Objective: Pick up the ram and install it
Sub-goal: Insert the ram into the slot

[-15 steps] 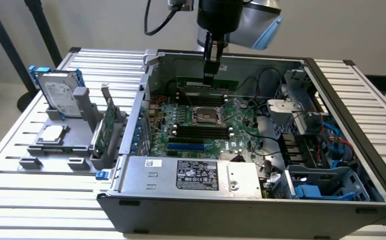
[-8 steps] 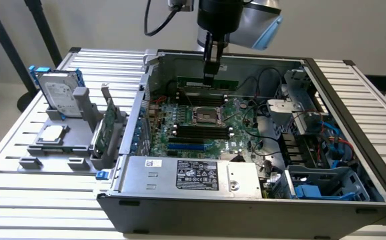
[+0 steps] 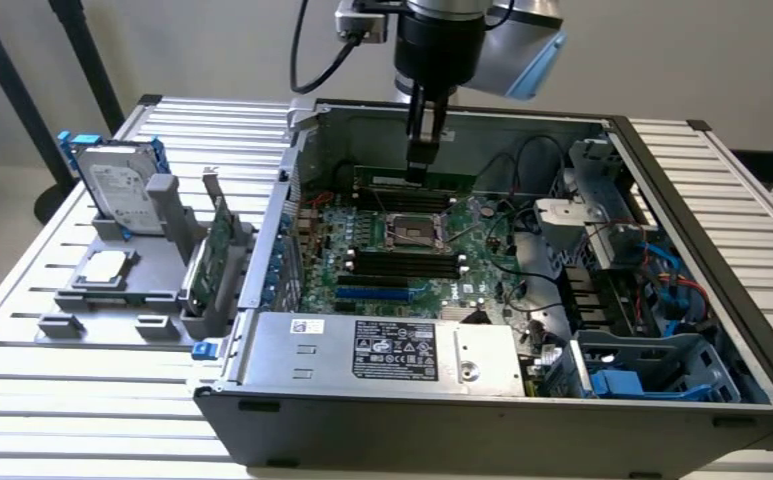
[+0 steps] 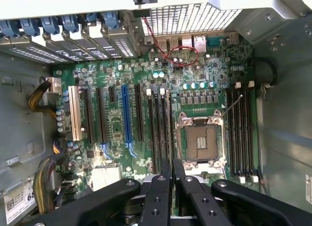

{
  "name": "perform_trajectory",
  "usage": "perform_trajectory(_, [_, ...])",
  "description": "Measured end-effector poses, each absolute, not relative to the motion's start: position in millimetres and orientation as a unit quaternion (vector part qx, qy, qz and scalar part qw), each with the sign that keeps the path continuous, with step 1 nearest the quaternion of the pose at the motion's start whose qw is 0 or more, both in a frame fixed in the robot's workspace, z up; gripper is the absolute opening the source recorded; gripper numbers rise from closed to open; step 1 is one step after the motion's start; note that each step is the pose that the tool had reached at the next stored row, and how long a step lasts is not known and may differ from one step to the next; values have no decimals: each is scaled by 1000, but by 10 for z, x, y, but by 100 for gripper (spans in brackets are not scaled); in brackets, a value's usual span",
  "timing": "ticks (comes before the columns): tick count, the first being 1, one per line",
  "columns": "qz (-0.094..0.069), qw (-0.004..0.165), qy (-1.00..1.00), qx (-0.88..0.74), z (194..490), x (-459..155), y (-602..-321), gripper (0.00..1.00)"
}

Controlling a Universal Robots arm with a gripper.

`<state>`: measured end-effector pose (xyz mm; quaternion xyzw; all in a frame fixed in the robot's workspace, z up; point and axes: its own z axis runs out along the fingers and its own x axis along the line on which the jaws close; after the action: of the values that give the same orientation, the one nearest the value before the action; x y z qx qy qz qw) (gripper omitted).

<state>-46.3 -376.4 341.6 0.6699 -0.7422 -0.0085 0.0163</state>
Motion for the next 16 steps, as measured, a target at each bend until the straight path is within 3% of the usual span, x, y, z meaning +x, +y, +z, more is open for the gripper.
perform_trajectory(16, [-9,16,-742,671,3125,-463,-3883,13])
